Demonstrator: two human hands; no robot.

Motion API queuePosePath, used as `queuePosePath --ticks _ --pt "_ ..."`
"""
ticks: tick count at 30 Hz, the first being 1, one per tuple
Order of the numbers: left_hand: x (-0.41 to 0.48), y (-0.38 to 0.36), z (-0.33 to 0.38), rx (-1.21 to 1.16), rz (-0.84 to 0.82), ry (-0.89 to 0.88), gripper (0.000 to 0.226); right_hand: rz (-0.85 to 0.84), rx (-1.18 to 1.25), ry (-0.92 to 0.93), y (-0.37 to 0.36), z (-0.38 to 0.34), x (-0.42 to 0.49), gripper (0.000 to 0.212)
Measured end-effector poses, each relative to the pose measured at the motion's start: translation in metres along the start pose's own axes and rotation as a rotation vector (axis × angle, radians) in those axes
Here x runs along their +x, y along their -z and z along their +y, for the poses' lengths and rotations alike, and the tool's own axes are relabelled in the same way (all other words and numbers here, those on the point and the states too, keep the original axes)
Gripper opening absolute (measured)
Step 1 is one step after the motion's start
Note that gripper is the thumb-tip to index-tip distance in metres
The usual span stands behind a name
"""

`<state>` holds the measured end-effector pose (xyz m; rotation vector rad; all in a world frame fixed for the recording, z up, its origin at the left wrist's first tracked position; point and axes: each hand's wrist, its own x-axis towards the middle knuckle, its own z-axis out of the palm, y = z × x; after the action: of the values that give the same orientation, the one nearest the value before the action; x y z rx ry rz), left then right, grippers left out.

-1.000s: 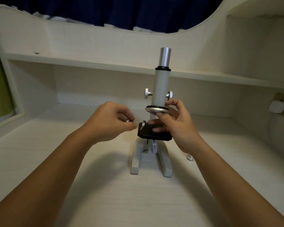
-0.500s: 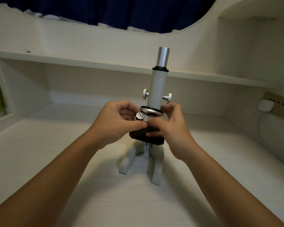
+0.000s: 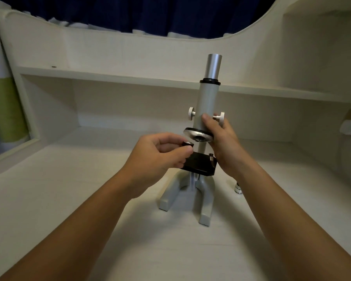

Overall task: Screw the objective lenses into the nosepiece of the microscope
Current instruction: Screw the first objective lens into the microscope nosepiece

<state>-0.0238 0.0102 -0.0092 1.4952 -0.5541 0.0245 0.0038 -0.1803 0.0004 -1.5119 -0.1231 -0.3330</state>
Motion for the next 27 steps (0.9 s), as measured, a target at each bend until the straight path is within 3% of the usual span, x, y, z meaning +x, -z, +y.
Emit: queuePosePath --ticks 2,6,10,13,19,24,25,27 --pt "-0.004 -0.006 -0.005 -0.008 0.039 0.021 0.008 -0.028 0.005 0.018 -0.002 0.003 0.003 0.071" --pt "-0.006 -0.009 -0.006 -0.094 0.106 0.013 0.008 0.037 0.007 0.056 -0.001 0.004 0.000 0.054" --pt "-0.008 -0.008 -0.008 -0.077 0.189 -0.025 0.020 0.132 -0.023 0.132 -0.005 0.002 -0.007 0.063" --pt "-0.008 -0.009 -0.009 -0.036 0.205 -0.072 0.022 0.151 -0.015 0.153 -0.007 0.001 -0.010 0.055" --pt "-0.005 -0.008 -0.007 -0.067 0.296 -0.107 0.012 0.199 -0.145 0.170 0.001 0.003 -0.012 0.047" --pt "-0.006 -0.006 -0.002 -0.382 0.326 0.004 0.008 0.207 -0.169 0.271 0.000 0.004 -0.015 0.080" --pt "-0.007 -0.005 -0.003 -0.428 0.302 0.011 0.010 0.199 -0.174 0.279 0.000 0.004 -0.016 0.082" --pt "-0.008 -0.005 -0.006 -0.409 0.253 0.004 0.013 0.194 -0.211 0.276 0.001 0.004 -0.016 0.067"
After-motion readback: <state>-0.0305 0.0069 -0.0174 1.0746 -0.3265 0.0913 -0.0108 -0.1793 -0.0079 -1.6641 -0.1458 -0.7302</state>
